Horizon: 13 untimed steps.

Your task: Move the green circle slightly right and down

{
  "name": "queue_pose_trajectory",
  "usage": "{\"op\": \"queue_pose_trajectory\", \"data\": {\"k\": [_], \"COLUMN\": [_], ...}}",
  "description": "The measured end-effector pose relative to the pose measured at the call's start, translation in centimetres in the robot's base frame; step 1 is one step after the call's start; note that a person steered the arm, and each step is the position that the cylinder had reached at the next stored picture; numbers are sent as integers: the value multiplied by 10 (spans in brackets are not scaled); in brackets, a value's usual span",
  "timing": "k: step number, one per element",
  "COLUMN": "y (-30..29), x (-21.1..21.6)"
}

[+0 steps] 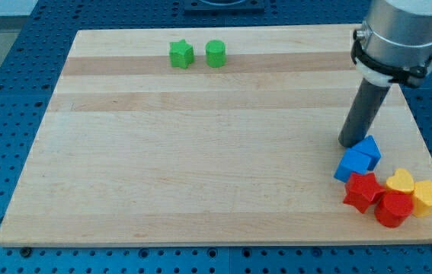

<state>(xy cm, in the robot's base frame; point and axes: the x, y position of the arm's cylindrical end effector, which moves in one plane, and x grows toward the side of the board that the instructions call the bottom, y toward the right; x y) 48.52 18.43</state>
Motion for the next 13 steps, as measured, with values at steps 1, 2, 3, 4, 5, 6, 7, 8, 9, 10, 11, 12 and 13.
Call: {"op": "queue_pose_trajectory", "data": {"k": [1,2,3,4,5,6,7,8,9,10,11,12,13], "y": [0,-3,-36,-93,-142,-183,-199,-207,-225,-225,-221,-224,-233], "x": [12,13,8,2,-32,-87,-125,-138,-173,-195,-213,-245,-258]}}
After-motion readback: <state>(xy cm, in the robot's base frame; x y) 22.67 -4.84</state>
